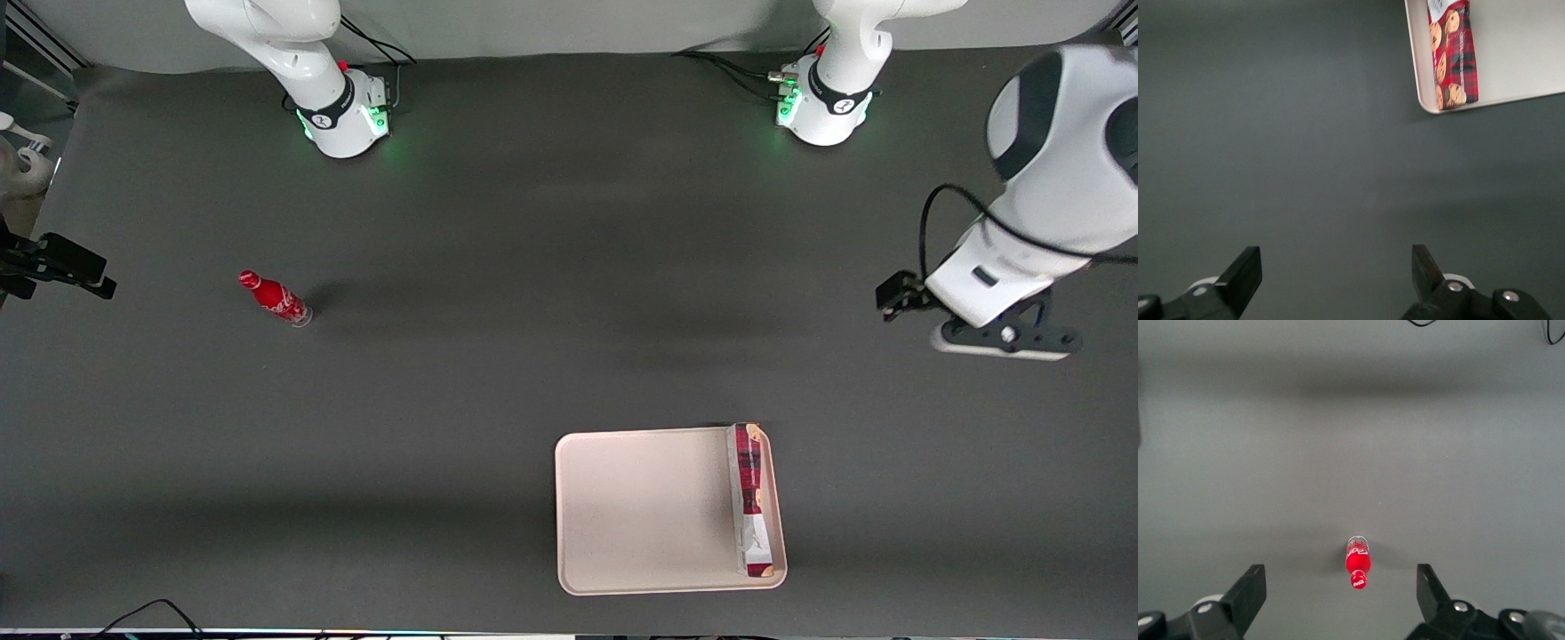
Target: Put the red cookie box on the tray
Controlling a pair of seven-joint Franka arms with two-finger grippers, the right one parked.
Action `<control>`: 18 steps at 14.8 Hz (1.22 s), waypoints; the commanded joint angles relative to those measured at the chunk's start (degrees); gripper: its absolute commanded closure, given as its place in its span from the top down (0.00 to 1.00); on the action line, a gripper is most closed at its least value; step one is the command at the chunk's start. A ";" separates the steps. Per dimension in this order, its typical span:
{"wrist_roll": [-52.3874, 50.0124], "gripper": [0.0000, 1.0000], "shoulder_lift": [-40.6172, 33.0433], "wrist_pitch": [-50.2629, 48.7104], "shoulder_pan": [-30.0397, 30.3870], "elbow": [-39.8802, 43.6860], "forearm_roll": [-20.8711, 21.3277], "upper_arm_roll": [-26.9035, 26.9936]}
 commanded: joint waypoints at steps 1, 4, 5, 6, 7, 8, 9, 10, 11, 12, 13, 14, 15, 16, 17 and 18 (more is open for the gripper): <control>1.99 1.00 -3.51 -4.76 -0.37 0.24 -3.44 2.39; 2.08 1.00 -6.49 -5.03 -0.37 -2.65 -5.38 3.71; 2.08 1.00 -7.47 -4.77 -0.37 -4.06 -6.95 4.23; 2.08 1.00 -8.26 -4.42 -0.46 -5.38 -8.27 5.72; 2.17 1.00 -8.62 -4.33 -0.64 -5.65 -8.29 5.91; 2.34 1.00 -9.49 -4.41 -0.64 -5.91 -7.68 5.99; 2.43 1.00 -10.19 -4.33 -0.72 -6.87 -7.67 6.00; 2.43 1.00 -10.64 -4.06 -0.73 -7.49 -7.59 6.00; 2.43 1.00 -10.55 -3.89 -0.73 -7.32 -7.59 6.00; 2.43 1.00 -10.20 -3.62 -0.81 -6.89 -7.41 5.91; 2.43 1.00 -9.94 -3.53 -0.81 -6.19 -7.41 5.91; 2.43 1.00 -9.76 -3.10 -0.90 -5.66 -6.63 5.91; 2.43 1.00 -9.85 -2.66 -0.90 -5.65 -4.62 5.73; 2.35 1.00 -9.85 -2.74 -0.99 -5.65 -3.90 5.56; 2.35 1.00 -9.76 -2.74 -0.99 -5.57 -3.89 5.56; 2.43 1.00 -9.76 -2.83 -0.99 -5.48 -3.89 5.56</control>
